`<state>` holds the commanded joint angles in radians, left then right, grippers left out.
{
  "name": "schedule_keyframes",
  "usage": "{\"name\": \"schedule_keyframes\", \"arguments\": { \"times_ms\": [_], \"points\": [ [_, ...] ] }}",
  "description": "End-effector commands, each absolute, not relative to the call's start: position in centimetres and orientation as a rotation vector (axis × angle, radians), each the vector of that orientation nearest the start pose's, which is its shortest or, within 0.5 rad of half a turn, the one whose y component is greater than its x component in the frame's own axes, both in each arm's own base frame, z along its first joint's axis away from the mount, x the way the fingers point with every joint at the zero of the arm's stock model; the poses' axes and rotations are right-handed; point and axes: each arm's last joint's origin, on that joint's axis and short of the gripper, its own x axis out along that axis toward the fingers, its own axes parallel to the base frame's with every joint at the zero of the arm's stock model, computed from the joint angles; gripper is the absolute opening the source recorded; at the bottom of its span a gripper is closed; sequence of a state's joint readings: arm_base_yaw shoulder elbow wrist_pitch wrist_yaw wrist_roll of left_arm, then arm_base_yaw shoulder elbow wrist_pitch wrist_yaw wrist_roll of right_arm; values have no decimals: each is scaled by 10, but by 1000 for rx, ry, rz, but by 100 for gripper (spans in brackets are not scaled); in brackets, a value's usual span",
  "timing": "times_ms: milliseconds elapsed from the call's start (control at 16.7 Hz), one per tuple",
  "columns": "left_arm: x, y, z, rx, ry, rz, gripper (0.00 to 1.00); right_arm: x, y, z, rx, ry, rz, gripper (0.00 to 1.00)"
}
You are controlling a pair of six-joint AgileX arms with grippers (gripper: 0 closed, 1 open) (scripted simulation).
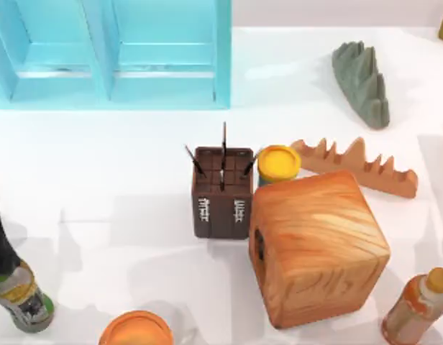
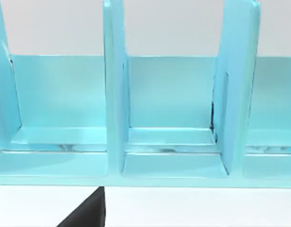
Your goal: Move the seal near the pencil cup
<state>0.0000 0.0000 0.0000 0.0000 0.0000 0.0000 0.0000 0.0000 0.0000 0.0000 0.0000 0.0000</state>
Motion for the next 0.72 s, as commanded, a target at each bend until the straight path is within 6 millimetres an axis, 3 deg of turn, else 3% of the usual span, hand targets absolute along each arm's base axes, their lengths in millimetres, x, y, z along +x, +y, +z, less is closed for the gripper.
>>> {"name": "schedule_keyframes", "arguments": {
  "times_ms": [300,540,720],
  "points": [
    [106,0,171,10,59,11,100,106,-1,160,0,0,0,100],
    [114,4,209,38,256,35,100,106,-1,160,0,0,0,100],
    [139,9,242,56,500,48,100,106,-1,160,0,0,0,100]
  ]
}}
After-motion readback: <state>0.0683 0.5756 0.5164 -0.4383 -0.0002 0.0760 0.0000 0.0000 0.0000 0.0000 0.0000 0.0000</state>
